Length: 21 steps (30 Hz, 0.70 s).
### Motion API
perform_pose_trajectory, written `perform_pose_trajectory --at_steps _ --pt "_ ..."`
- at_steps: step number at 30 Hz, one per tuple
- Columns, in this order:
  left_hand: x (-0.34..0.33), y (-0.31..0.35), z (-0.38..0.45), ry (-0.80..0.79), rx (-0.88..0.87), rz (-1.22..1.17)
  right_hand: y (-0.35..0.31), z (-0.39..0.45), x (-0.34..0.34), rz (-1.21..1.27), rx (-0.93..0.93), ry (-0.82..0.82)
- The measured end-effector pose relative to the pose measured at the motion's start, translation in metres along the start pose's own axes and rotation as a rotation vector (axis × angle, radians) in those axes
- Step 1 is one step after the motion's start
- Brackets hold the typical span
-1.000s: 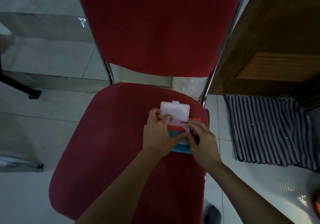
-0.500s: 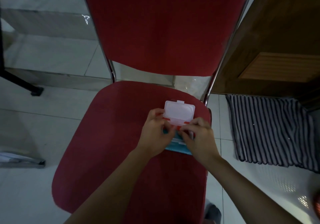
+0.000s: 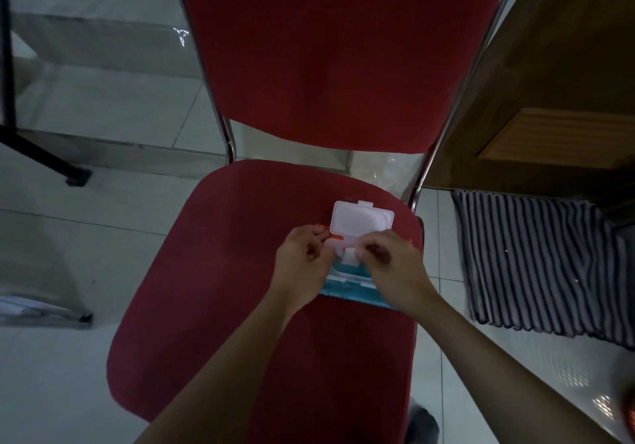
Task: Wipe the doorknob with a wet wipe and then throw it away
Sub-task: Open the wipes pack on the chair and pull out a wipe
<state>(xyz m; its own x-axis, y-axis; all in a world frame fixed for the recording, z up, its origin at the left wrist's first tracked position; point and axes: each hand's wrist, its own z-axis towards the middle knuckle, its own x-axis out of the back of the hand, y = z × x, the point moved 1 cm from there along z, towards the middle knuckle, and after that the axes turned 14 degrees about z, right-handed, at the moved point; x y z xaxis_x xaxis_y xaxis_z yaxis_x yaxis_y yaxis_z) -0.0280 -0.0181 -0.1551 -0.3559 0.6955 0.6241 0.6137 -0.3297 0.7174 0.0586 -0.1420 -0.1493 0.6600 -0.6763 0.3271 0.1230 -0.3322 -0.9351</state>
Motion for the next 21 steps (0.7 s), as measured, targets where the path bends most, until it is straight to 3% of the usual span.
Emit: perform_pose_trajectory --at_steps 5,21 --pt "-0.003 -0.002 -0.003 -0.012 -0.058 0.143 -0.009 0.002 0.012 0.460 -0.266 0.032" --pt "-0.003 0.002 -0.005 -0.018 -0.116 0.208 -0.010 0.000 0.036 1.049 -0.435 0.100"
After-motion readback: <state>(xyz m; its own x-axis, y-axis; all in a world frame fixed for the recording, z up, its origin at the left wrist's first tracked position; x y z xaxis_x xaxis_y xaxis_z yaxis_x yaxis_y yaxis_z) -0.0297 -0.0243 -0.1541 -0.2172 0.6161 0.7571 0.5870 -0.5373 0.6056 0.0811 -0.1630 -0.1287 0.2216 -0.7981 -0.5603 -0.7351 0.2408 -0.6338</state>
